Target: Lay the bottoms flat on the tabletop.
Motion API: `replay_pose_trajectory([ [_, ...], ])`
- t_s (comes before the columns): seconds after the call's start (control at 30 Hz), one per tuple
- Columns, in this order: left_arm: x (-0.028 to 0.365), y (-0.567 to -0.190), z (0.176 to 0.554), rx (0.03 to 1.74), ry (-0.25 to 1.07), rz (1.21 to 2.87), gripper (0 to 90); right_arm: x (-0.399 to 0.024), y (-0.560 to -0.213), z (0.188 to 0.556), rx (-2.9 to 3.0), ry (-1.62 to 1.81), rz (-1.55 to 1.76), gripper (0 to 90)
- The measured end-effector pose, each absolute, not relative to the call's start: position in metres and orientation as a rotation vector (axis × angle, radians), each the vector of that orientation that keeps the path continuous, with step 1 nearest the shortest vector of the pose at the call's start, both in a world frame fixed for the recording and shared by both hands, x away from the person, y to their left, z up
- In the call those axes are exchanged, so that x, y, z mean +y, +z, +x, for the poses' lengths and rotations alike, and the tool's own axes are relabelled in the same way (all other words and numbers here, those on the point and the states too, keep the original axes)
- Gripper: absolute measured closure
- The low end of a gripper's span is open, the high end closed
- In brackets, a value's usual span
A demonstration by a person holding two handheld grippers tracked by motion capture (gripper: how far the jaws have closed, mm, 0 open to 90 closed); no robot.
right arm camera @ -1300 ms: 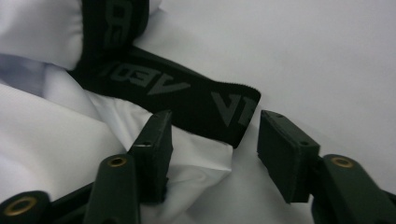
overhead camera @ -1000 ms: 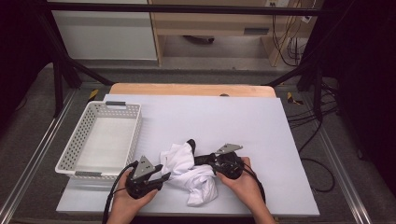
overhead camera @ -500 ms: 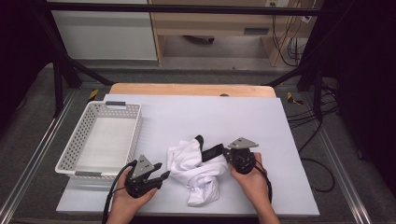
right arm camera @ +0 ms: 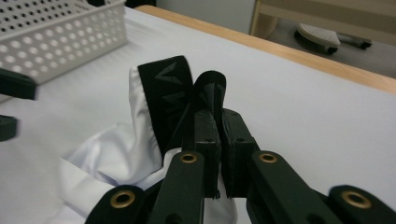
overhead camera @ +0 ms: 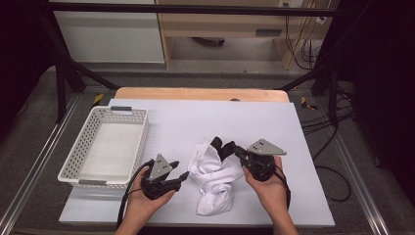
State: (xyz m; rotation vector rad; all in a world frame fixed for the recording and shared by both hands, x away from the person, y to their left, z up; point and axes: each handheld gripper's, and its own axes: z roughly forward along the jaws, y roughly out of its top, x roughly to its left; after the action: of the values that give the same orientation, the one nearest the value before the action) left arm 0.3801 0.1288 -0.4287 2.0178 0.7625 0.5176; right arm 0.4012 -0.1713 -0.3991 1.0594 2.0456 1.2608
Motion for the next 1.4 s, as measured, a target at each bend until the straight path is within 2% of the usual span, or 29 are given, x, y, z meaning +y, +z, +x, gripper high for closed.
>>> replay_pose_trajectory([
  [0.37,0.098,-0.416,0.406,0.744,0.472,2.031,36.2,-0.157,-0.399,0.395,2.076,1.294,1.010,86.8],
  [1.0,0.063,-0.405,0.434,0.734,0.477,2.073,30.9,-0.147,-0.411,0.391,2.143,1.296,0.970,86.8],
  [1.4,0.056,-0.409,0.441,0.750,0.470,2.098,30.1,-0.149,-0.414,0.389,2.150,1.307,0.978,86.8],
])
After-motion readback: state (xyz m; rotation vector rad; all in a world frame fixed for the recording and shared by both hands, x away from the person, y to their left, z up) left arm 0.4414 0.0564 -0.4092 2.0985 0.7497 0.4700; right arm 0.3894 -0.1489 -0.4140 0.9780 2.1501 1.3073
